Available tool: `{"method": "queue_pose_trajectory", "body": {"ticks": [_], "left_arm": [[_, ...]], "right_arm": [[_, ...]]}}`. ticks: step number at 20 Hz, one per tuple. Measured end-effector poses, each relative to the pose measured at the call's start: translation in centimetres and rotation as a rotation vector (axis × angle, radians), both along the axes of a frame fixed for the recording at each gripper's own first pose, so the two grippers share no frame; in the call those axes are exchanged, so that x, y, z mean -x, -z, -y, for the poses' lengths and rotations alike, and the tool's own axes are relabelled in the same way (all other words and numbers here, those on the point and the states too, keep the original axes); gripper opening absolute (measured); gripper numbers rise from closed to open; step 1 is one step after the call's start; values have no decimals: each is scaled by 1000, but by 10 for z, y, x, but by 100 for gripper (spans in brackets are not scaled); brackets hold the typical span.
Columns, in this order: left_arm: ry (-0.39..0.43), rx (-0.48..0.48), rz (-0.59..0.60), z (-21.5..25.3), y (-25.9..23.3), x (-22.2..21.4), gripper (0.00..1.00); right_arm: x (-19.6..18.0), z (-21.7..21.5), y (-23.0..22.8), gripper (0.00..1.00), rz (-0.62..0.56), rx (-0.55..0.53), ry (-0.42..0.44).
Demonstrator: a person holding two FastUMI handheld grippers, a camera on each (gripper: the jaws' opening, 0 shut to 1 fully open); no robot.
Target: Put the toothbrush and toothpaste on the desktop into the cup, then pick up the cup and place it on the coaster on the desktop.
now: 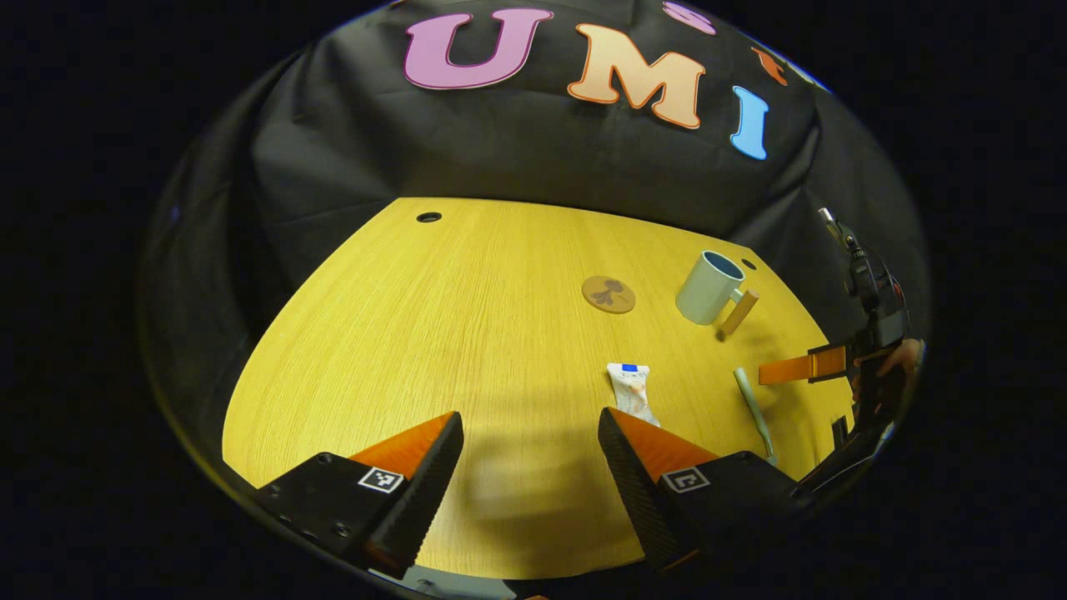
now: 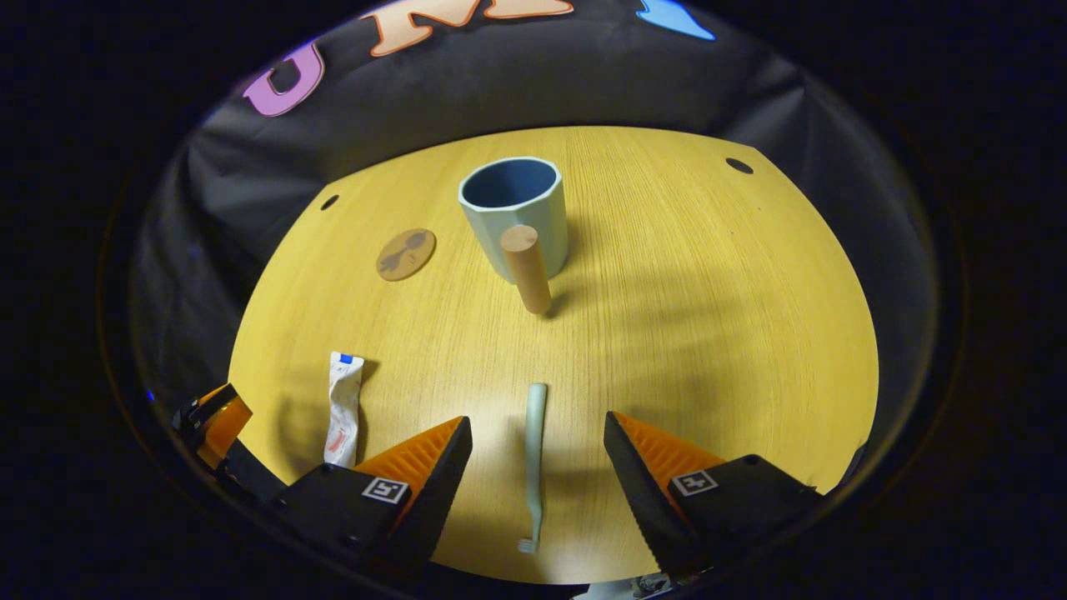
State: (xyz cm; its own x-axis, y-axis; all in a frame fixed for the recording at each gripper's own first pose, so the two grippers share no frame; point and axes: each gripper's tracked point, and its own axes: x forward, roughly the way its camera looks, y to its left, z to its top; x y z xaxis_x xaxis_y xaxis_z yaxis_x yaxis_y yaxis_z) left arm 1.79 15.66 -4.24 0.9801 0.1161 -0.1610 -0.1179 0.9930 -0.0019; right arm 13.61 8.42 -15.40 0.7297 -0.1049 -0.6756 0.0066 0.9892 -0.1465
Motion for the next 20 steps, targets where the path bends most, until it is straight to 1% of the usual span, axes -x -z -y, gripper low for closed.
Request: {"method": "queue_pose_trajectory", "body": {"ticks": [2,3,4,5,6,7,8,10,12,13,16,18,20], "left_arm": [[7,14,-15,-5,3,-4,96],[8,15,-20,-8,4,-6,96],[9,16,-24,-11,5,-9,96],[10,19,-29,-15,7,-10,96],[13,22,-33,-17,7,-13,96],[18,25,-40,-19,8,-16,96],[23,25,-48,-22,10,-19,96],[35,14,-61,-25,10,-26,96],[46,-11,-62,-26,7,-31,96],[53,-23,-62,-26,5,-34,96],[70,-28,-71,-23,3,-31,96],[74,-16,-82,-23,6,-32,96],[73,-11,-85,-24,8,-34,96]], "right_arm": [[-4,2,6,93,-39,25,22],[-6,2,9,98,-55,37,28],[-8,2,11,97,-72,45,33],[-10,0,14,90,-89,49,38],[-12,-2,15,89,-98,55,40],[-14,-3,17,93,-108,64,41],[-16,-4,19,87,-122,72,40],[-17,-4,23,88,-150,89,45],[-19,-1,26,80,-170,103,58],[-20,0,29,70,-180,103,64],[-20,-1,35,65,-211,98,73],[-21,1,39,65,-226,108,81],[-22,0,38,54,-238,108,86]]}}
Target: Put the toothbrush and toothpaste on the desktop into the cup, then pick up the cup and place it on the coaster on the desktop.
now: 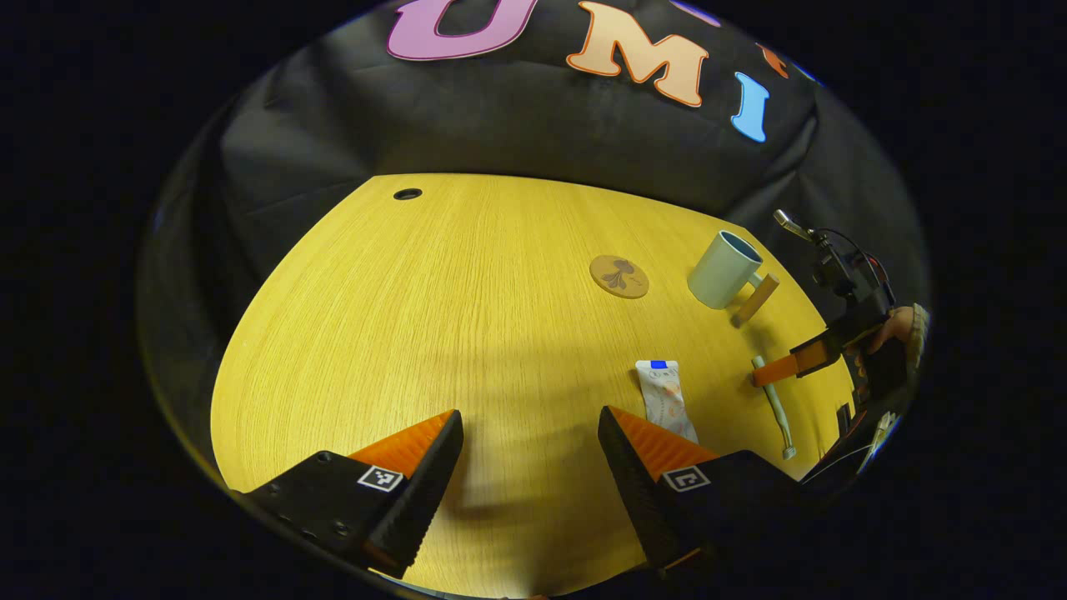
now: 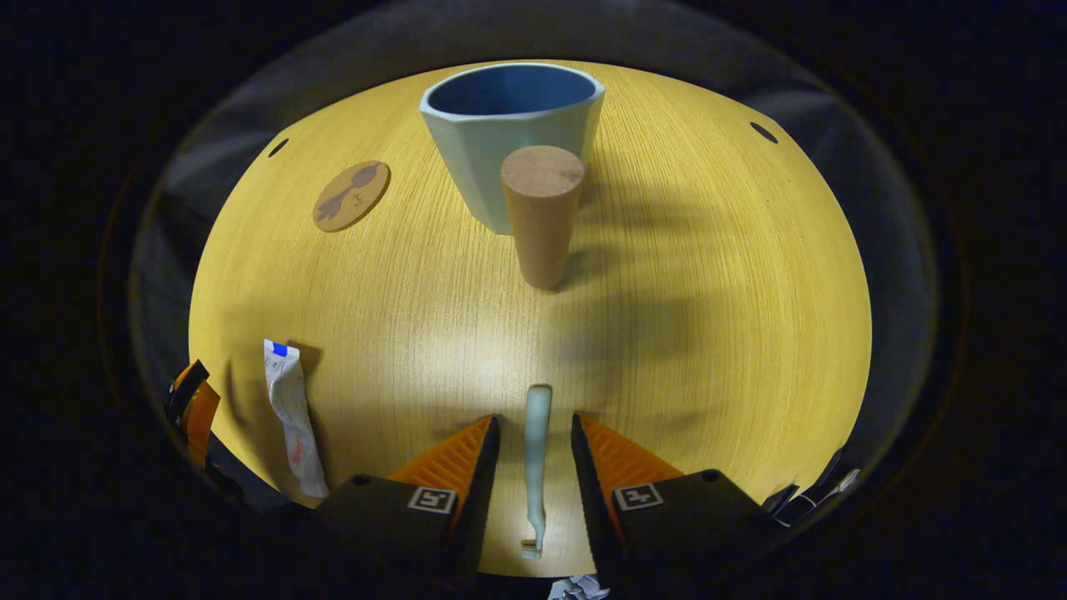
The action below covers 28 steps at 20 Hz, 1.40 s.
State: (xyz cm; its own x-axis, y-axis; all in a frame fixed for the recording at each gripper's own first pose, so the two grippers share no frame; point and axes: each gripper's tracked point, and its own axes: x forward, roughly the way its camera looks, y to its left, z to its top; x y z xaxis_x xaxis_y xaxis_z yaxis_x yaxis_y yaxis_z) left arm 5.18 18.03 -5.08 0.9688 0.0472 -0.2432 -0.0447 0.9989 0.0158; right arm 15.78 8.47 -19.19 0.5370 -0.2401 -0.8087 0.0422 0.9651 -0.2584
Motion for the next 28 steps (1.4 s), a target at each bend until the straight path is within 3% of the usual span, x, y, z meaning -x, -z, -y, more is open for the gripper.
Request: {"method": "queue_pose_trajectory", "body": {"ticks": [1,4,7,8,9,10,14,18,22,28], "left_arm": [[-1,1,-3,0,1,-1,96],[-8,-1,-10,-1,4,-1,96],[-11,-4,-10,-1,5,-1,96],[-11,2,-13,-1,6,-1,96],[-10,11,-17,-1,7,-1,96],[-9,19,-21,-1,8,-1,96],[-10,27,-27,-1,9,-1,96],[4,27,-39,1,9,-1,96],[36,29,-75,6,10,2,96],[64,-15,-116,22,6,1,96]], "right_arm": [[-1,0,1,48,-2,0,-1],[-2,1,2,48,-9,0,15],[-3,2,1,29,-10,-9,40],[-3,2,2,29,-11,-9,41],[-2,2,2,17,-8,-10,44],[-2,2,1,15,-9,-9,42],[-1,2,2,13,-13,-12,63],[0,-2,0,10,12,38,13],[0,-2,0,8,34,51,20],[2,-1,0,7,65,3,21]]}}
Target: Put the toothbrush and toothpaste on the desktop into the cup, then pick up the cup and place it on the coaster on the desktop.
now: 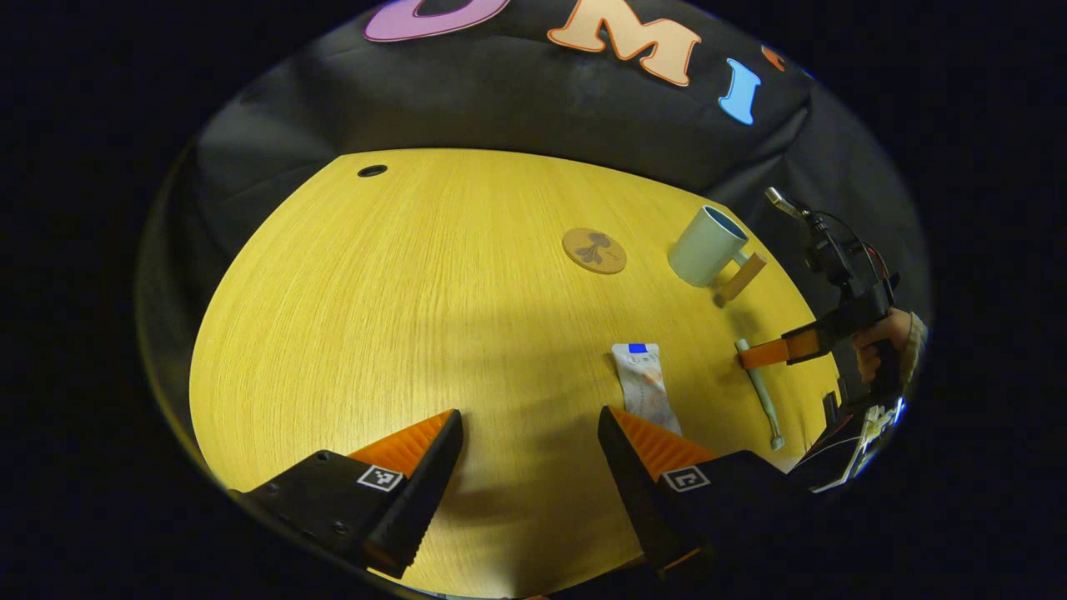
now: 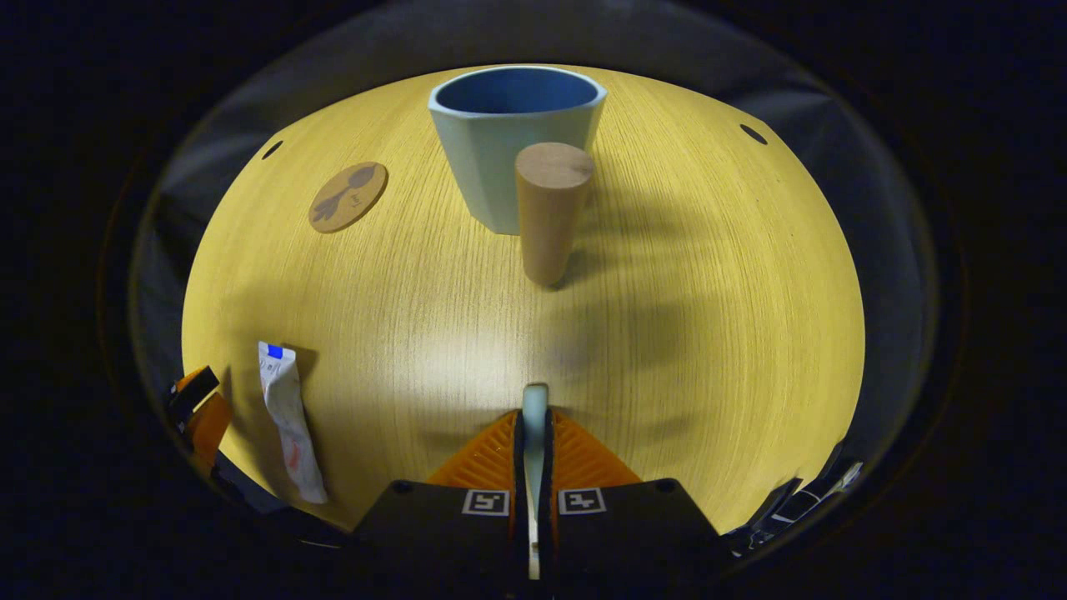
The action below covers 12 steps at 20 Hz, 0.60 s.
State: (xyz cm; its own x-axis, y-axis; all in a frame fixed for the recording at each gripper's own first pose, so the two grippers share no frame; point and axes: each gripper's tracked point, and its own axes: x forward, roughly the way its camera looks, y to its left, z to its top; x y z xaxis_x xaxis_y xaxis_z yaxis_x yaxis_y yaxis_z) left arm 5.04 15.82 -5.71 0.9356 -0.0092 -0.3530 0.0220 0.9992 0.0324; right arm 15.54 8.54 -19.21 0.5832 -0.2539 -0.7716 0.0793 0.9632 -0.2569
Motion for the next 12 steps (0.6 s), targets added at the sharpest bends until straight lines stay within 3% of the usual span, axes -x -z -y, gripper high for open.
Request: {"method": "queue_pose_trajectory", "body": {"ticks": [12], "left_arm": [[-31,25,-120,61,8,2,96]], "right_arm": [[16,0,-12,5,79,-149,-162]]}}
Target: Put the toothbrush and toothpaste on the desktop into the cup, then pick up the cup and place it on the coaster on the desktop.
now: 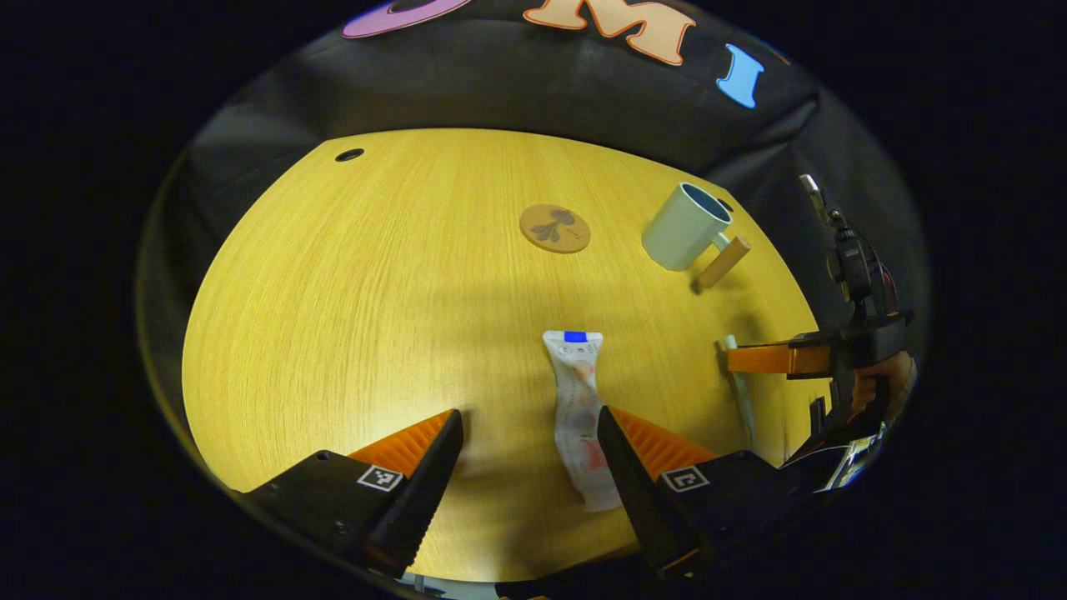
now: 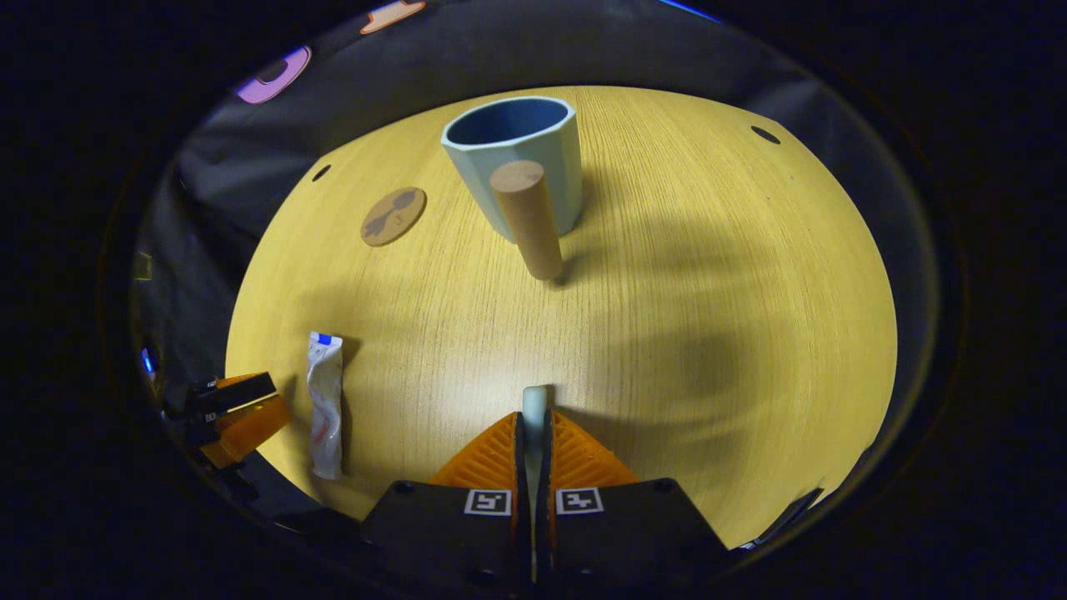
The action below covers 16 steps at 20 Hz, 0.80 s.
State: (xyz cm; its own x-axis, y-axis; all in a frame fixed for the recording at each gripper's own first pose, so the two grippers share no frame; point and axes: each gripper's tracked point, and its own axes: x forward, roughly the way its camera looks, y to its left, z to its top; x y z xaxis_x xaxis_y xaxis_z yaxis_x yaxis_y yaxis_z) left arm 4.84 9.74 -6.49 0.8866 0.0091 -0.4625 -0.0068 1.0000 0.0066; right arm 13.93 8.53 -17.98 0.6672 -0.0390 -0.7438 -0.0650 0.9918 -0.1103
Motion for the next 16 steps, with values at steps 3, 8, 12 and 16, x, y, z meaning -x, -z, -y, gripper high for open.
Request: {"method": "queue_pose_trajectory", "body": {"ticks": [3,8,12,16], "left_arm": [[6,-36,-43,12,2,-1,96],[-64,-81,-160,12,8,-9,95],[-93,-59,-231,19,14,-22,94],[-119,-54,-263,22,17,-34,94]], "right_arm": [[8,4,-6,5,6,1,-30],[22,3,-25,5,42,-63,-70],[29,19,-32,5,52,-42,-95],[36,37,-36,5,49,-16,-109]]}}
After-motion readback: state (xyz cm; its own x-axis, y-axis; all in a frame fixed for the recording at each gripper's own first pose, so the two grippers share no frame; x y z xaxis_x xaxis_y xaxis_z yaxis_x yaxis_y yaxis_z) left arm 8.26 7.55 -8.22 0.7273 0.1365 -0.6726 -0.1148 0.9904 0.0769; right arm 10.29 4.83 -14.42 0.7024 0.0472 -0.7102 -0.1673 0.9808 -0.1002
